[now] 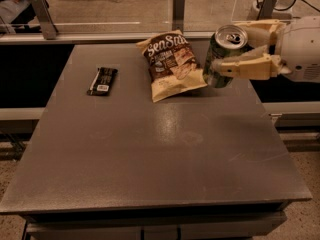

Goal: Move green can near brown chip bag

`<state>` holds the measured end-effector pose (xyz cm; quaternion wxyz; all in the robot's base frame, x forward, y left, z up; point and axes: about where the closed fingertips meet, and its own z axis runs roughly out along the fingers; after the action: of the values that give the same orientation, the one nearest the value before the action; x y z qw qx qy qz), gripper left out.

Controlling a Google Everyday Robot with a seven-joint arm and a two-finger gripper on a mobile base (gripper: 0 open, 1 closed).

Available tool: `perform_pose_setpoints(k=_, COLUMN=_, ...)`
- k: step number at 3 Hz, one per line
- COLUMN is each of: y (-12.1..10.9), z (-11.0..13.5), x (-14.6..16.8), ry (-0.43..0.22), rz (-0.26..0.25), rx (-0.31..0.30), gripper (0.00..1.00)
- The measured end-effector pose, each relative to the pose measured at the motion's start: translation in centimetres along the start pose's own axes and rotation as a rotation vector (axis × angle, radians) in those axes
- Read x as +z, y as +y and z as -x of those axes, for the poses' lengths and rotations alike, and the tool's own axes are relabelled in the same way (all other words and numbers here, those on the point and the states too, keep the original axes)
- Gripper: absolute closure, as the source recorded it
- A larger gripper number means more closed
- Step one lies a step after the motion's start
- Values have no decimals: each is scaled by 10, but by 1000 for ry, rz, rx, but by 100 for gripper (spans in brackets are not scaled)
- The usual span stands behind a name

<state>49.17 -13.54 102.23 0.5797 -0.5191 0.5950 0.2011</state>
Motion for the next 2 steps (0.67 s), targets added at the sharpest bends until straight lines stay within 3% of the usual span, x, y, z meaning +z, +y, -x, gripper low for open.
perform_pose_setpoints(k=1, y=0, z=0, x=0, ry=0, rz=0, rx=0, gripper=100)
perform_pose_setpoints(k=2, y=3, z=-16, x=2, ry=29, rz=8, rx=78, gripper=100)
